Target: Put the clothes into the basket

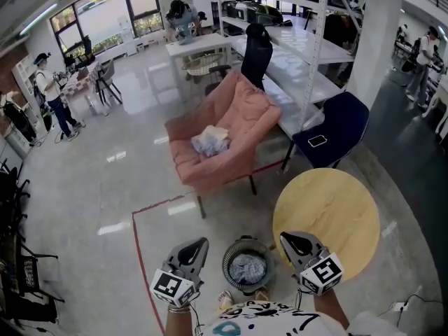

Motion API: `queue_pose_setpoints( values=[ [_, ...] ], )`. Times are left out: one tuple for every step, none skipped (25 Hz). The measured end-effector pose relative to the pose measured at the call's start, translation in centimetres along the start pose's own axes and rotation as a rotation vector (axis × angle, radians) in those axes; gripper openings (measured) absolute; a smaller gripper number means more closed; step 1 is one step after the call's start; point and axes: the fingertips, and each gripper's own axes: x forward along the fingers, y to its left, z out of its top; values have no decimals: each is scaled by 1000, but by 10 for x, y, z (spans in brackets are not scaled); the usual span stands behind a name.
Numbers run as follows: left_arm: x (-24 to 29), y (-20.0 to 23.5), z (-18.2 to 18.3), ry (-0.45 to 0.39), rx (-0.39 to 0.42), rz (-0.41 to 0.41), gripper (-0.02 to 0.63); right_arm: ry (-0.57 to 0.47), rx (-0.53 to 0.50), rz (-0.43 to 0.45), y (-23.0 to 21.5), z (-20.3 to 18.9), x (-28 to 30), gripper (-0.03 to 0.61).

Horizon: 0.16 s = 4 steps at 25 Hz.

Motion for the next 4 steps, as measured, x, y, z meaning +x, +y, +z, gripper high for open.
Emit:
queue_pose_setpoints(
  values=[
    [0,0,0,0,0,0,14,1,-1,1,0,0,1,28],
    [0,1,0,0,0,0,14,1,-2,2,0,0,1,28],
    [0,2,0,-1,0,-1,14,1,-2,3,0,0,2,26],
    [0,2,0,-1,0,-1,14,2,-3,3,0,0,3,28]
  ],
)
